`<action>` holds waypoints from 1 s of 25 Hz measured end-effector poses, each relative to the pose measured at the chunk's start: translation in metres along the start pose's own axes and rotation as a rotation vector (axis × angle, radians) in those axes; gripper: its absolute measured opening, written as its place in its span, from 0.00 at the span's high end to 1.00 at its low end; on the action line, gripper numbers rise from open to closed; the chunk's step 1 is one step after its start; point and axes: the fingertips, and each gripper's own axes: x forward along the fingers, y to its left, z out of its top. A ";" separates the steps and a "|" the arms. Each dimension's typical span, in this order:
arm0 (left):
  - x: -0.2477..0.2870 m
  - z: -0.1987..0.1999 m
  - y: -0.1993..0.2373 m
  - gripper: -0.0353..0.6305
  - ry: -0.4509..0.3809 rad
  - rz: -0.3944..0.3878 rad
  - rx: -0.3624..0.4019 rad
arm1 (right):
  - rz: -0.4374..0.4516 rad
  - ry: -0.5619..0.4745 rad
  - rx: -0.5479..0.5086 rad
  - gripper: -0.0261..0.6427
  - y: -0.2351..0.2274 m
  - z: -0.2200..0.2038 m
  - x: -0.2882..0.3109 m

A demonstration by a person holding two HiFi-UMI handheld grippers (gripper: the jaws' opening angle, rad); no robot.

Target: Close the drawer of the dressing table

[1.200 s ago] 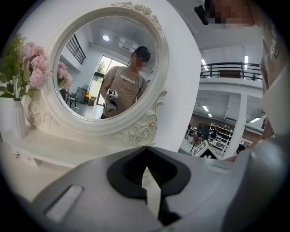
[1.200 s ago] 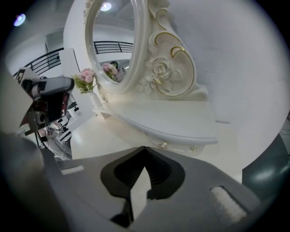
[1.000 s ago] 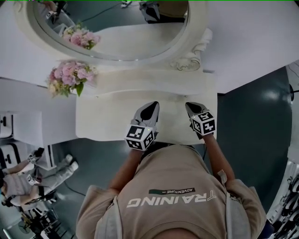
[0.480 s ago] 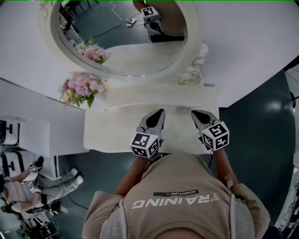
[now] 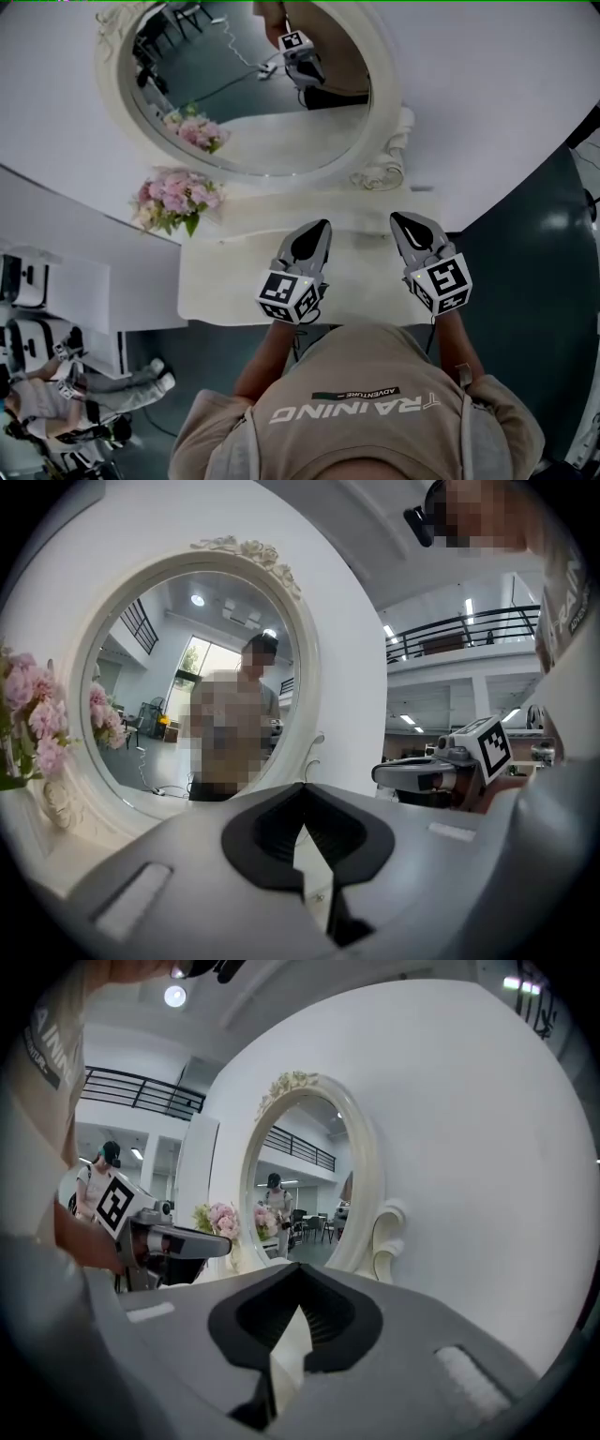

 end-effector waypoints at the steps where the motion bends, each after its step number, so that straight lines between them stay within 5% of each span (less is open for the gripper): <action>1: 0.000 0.004 0.000 0.92 -0.007 -0.002 0.004 | 0.000 -0.014 0.007 0.96 0.000 0.006 -0.002; 16: 0.013 0.053 -0.018 0.92 -0.065 -0.053 0.080 | -0.048 -0.190 0.013 0.96 -0.014 0.058 -0.024; 25: 0.012 0.071 -0.021 0.92 -0.101 -0.058 0.103 | -0.046 -0.212 -0.001 0.96 -0.014 0.064 -0.030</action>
